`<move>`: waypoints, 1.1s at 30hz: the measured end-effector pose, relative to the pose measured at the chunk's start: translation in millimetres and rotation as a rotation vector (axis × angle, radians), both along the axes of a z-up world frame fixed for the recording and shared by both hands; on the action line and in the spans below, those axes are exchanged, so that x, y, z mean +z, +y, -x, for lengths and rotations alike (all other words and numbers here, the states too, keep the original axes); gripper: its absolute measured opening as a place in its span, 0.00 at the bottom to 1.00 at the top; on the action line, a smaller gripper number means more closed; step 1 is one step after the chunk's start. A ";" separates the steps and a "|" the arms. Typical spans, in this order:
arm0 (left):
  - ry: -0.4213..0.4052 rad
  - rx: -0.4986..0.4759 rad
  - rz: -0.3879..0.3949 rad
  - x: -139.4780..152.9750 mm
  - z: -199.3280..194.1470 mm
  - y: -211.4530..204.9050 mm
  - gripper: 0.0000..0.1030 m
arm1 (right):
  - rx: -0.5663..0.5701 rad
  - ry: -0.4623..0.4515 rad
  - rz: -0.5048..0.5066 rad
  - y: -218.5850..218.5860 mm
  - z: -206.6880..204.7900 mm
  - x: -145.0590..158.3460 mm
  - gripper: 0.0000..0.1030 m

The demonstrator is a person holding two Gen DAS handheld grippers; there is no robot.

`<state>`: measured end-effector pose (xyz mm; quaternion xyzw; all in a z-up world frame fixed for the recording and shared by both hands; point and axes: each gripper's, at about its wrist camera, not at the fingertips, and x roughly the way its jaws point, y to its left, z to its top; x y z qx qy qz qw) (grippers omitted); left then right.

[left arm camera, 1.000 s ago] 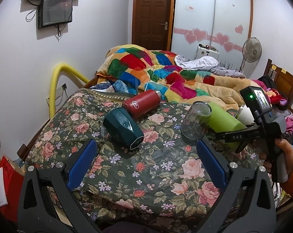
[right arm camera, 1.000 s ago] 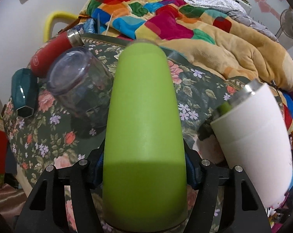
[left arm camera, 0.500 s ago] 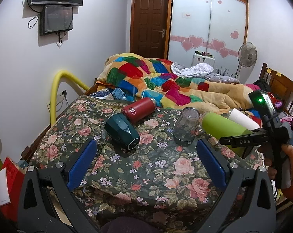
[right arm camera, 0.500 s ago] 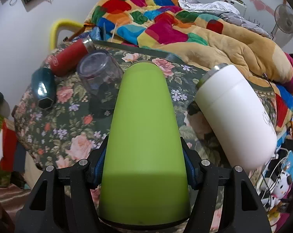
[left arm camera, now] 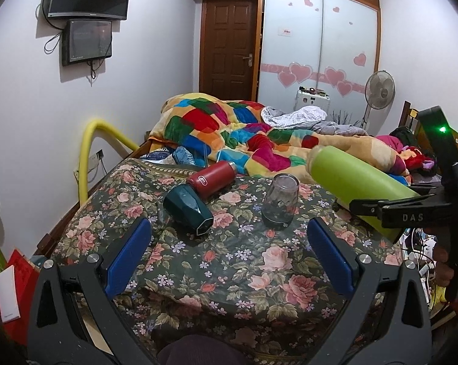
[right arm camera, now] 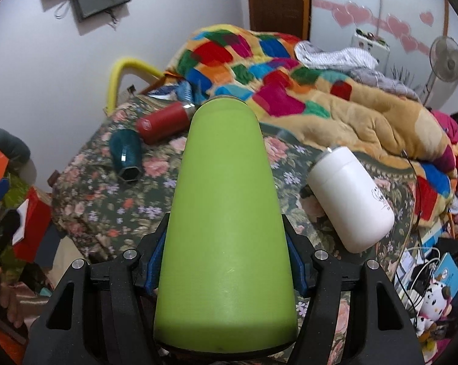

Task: Flip cup upright
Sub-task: 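Close the right gripper on the lime-green bottle and lift it, then grasp the lime-green bottle with the left gripper while the right gripper releases it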

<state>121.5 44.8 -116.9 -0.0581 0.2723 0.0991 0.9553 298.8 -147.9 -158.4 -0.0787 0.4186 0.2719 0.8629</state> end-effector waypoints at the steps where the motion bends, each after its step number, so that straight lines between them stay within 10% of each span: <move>1: 0.000 0.000 -0.001 0.0 0.3 -1.1 1.00 | 0.012 -0.010 -0.001 3.2 4.6 0.6 0.60; 17: 0.075 0.001 0.017 -23.0 -9.8 2.2 1.00 | 0.142 0.074 0.094 55.9 13.7 -77.2 0.60; 33: 0.246 -0.032 0.225 -77.2 -52.5 18.9 1.00 | 0.160 0.101 0.193 56.8 6.7 -117.3 0.60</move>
